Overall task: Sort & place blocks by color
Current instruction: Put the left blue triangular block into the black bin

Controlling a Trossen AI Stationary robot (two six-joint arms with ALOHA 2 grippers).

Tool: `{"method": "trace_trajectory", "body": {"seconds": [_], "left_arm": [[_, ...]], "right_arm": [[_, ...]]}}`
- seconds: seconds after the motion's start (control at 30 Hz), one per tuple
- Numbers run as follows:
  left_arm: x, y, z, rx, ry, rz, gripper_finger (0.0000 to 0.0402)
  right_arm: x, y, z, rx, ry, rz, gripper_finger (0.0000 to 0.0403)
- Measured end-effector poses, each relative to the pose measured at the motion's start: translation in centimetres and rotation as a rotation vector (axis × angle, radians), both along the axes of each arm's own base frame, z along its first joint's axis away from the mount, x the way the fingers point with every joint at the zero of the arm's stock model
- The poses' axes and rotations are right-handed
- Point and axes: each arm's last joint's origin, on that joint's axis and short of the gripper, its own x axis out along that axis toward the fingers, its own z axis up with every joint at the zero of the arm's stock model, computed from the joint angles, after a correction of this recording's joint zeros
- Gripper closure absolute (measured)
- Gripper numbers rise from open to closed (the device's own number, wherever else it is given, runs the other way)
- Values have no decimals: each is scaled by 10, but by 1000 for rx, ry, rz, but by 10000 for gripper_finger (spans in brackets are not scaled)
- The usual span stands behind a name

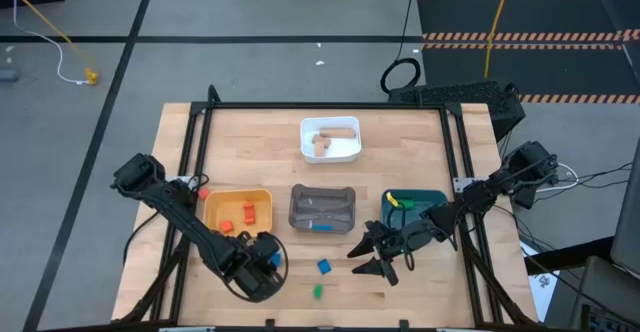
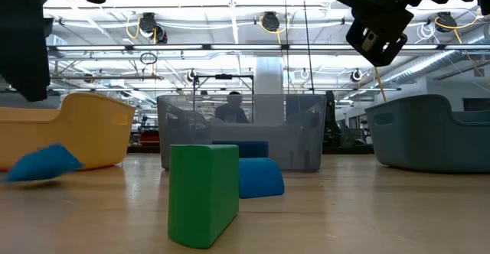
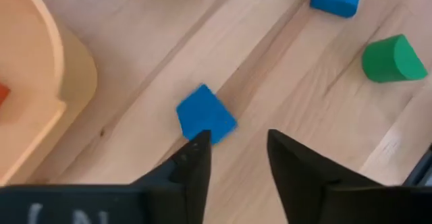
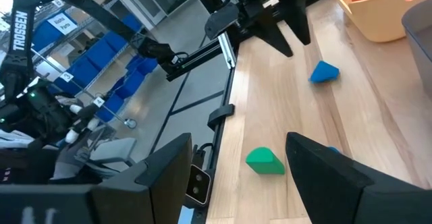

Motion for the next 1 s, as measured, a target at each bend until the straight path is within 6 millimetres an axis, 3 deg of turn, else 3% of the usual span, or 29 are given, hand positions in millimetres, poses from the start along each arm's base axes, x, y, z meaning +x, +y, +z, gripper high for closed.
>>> {"method": "trace_trajectory", "body": {"seconds": [0.2,0.37,0.5,0.73,1.0], "left_arm": [[1,-2,-2,-53,-5,117,217],[6,2,-5,-84,-42,289,213],[12,1,-19,-81,-37,376,213],[16,-1,-35,-80,-19,450,207],[18,2,-34,-67,-39,461,150]], "right_arm": [[0,0,0,0,-1,0,172],[0,0,0,0,-1,0,172],[0,0,0,0,-1,0,172],[0,0,0,0,-1,0,172],[0,0,0,0,-1,0,172]]}}
